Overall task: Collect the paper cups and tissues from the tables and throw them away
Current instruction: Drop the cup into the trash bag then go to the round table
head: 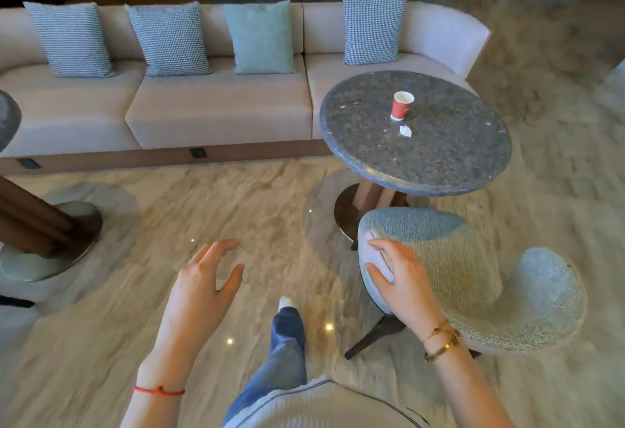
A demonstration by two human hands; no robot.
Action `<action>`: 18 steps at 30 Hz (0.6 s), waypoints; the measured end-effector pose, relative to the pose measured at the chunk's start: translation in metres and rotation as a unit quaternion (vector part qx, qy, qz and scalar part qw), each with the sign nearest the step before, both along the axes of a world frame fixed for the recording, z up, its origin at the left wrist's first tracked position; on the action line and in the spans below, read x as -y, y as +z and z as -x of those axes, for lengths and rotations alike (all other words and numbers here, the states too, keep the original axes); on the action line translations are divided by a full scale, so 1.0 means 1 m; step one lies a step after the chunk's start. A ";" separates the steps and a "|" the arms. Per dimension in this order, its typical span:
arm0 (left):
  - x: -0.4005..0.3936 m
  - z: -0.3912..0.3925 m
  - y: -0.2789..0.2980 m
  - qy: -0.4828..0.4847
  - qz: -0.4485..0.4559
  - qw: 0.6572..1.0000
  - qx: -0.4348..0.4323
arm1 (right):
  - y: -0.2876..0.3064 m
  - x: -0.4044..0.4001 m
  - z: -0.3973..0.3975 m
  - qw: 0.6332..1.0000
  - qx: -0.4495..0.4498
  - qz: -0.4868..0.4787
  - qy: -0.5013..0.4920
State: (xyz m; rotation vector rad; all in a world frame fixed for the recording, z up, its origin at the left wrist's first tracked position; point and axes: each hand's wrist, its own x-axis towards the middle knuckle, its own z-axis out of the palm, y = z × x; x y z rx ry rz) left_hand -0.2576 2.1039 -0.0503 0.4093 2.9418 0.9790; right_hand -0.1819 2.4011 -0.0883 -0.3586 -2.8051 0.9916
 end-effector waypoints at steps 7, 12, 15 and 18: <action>-0.041 0.185 0.013 -0.077 -0.011 0.996 -0.036 | 0.013 -0.031 0.144 0.997 -0.024 0.017 -0.076; -0.084 0.292 0.015 -0.141 -0.014 0.989 -0.031 | 0.019 -0.054 0.216 0.988 -0.044 0.019 -0.144; -0.116 0.343 0.007 -0.174 -0.016 0.984 -0.021 | 0.012 -0.074 0.247 0.983 -0.035 0.010 -0.183; -0.154 0.387 -0.007 -0.210 -0.018 0.978 -0.005 | 0.001 -0.101 0.276 0.976 -0.022 0.006 -0.217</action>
